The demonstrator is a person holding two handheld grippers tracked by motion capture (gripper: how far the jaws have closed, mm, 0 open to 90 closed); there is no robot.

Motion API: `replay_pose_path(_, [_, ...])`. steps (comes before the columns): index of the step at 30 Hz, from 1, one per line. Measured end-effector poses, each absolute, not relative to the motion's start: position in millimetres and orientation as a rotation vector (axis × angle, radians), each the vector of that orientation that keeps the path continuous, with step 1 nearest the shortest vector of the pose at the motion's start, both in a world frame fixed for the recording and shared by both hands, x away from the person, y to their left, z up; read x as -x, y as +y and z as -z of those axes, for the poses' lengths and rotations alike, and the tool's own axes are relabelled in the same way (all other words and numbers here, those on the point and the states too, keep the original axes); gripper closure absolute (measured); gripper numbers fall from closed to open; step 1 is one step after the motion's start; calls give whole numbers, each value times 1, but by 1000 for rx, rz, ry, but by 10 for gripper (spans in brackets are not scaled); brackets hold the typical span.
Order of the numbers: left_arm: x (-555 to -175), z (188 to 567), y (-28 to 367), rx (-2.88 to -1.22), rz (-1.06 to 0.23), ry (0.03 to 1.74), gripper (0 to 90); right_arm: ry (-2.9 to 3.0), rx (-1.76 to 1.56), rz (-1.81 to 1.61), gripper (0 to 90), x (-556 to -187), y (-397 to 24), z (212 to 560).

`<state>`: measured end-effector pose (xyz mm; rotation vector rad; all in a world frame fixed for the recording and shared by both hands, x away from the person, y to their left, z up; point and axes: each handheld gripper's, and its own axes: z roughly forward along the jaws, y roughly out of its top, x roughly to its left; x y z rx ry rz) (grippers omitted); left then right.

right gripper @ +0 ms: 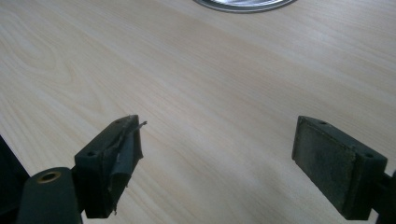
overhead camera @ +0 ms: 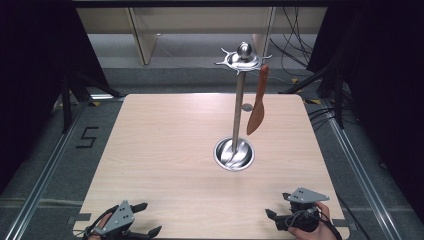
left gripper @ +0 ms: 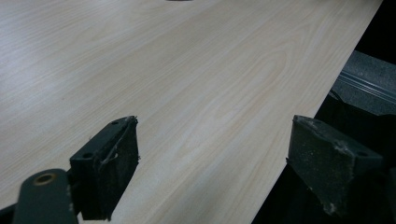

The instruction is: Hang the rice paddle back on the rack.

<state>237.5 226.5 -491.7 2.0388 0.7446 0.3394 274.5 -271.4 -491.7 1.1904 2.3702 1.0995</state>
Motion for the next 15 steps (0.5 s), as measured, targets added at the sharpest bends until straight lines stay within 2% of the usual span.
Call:
replay_pose_path(10, [-237,492,226,-2034,-334,776,158,2370,-1193,-1100,167,-274,-272,492])
replay_pose_path(15, [-238,490,229,-2070,-355,734,158,2359,-1188,-1082,167,-273,-272,492])
